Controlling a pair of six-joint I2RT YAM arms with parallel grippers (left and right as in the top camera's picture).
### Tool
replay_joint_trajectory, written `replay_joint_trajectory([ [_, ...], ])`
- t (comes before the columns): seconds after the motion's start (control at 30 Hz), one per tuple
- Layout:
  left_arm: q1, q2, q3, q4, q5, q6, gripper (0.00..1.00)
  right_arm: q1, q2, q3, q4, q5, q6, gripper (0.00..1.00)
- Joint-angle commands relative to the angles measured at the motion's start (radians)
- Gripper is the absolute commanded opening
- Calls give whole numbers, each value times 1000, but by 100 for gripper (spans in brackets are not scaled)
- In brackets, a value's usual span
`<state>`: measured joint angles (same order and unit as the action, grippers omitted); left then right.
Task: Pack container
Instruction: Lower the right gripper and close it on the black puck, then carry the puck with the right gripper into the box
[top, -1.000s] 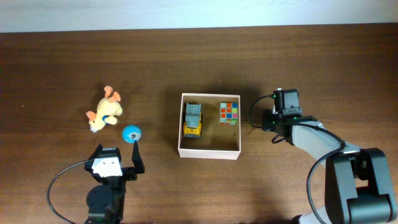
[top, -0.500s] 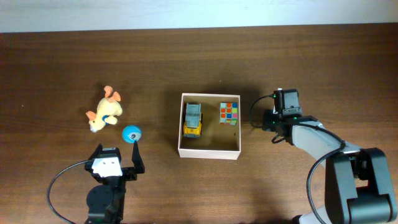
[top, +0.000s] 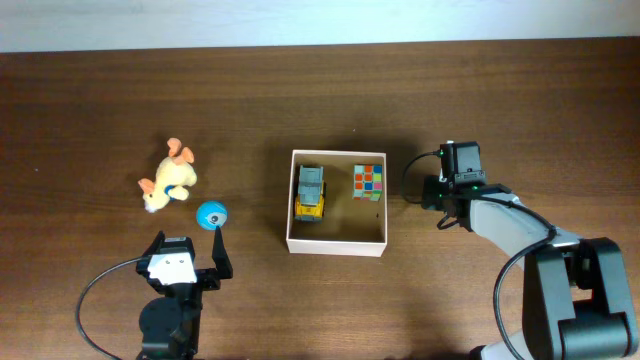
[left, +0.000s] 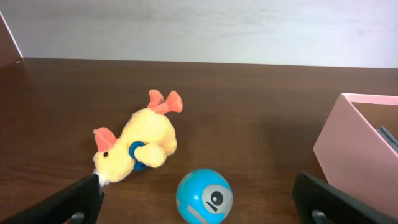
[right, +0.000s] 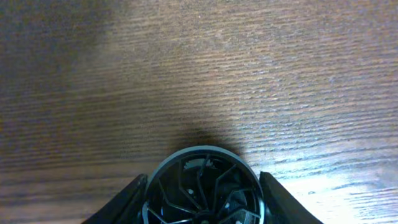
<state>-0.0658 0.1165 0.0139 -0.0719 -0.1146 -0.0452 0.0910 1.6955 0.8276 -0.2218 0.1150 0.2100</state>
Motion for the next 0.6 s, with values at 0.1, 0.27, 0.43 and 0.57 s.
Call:
replay_joint_trajectory([
  [0.1,3,-6,-5,-1,6,19,99,-8,5,26,-10,16,7,43],
  [0.27,3,-6,-5,-1,6,19,99,-6,-18,43,-28,-8,7,43],
  [0.43,3,-6,-5,-1,6,18,99,-6,-68,93,-80,-18,7,43],
  [0.57,3,-6,-5,-1,6,19,99,-6,-108,144,-142,-19,7,43],
])
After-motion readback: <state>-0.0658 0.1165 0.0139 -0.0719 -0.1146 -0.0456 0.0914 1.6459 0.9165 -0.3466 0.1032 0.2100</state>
